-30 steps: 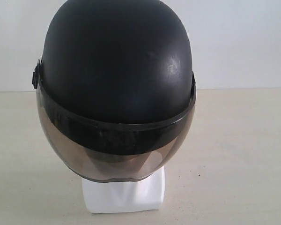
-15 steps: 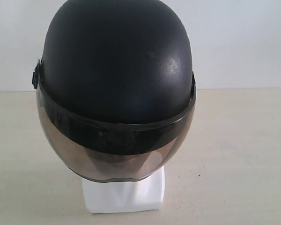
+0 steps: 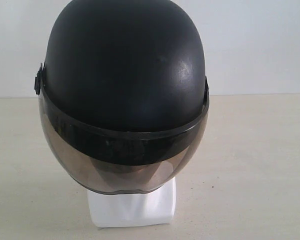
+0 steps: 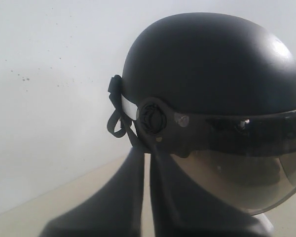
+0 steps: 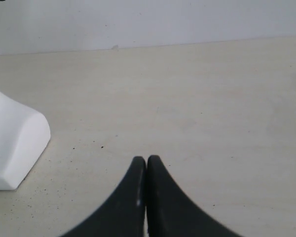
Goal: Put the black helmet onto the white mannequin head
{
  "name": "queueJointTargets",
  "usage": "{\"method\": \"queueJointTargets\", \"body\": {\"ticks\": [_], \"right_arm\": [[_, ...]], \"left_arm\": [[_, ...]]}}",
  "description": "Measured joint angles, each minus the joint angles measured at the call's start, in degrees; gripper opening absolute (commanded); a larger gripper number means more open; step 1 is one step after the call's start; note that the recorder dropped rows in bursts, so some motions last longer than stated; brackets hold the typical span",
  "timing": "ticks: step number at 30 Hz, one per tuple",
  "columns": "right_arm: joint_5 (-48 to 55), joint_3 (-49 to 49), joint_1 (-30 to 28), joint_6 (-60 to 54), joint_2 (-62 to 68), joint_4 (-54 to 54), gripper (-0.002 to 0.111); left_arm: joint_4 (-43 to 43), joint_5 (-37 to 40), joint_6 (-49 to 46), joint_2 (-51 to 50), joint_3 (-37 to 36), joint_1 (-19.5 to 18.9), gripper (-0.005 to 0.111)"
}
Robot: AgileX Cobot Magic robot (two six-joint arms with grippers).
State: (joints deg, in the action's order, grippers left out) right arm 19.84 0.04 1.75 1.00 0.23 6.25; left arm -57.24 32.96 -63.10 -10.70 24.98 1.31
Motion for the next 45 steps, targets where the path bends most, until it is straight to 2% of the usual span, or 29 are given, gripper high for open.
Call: {"method": "queueJointTargets", "body": {"ticks": [14, 16, 18, 22, 24, 27, 31, 37, 42, 45], "right_arm": [[0.0, 0.0, 0.0, 0.1, 0.0, 0.0, 0.000], [0.0, 0.0, 0.0, 0.1, 0.0, 0.0, 0.000], [0.0, 0.0, 0.0, 0.1, 0.0, 0.0, 0.000], [0.0, 0.0, 0.0, 0.1, 0.0, 0.0, 0.000], [0.0, 0.0, 0.0, 0.1, 0.0, 0.0, 0.000], [0.0, 0.0, 0.0, 0.1, 0.0, 0.0, 0.000], [0.0, 0.0, 0.0, 0.1, 0.0, 0.0, 0.000], [0.0, 0.0, 0.0, 0.1, 0.0, 0.0, 0.000], [0.0, 0.0, 0.0, 0.1, 0.0, 0.0, 0.000], [0.0, 0.0, 0.0, 0.1, 0.0, 0.0, 0.000]], "left_arm": [[0.0, 0.0, 1.7, 0.0, 0.0, 0.0, 0.004], [1.2, 0.0, 9.3, 0.5, 0.0, 0.0, 0.004], [4.2, 0.0, 23.0, 1.5, 0.0, 0.0, 0.004], [18.0, 1.1, 52.5, 4.0, -0.3, 0.0, 0.004], [26.7, 1.9, 61.5, 5.7, -1.1, 0.0, 0.004], [38.1, 2.3, 68.4, 8.3, -3.5, 0.0, 0.004], [46.0, -3.3, 70.6, 10.3, -8.5, 0.0, 0.004], [51.6, -13.4, 67.8, 10.5, -15.2, 0.0, 0.004], [54.8, -15.9, 66.5, 10.5, -22.5, 0.0, 0.004], [54.9, -16.6, 66.4, 10.5, -24.5, 0.0, 0.004]]}}
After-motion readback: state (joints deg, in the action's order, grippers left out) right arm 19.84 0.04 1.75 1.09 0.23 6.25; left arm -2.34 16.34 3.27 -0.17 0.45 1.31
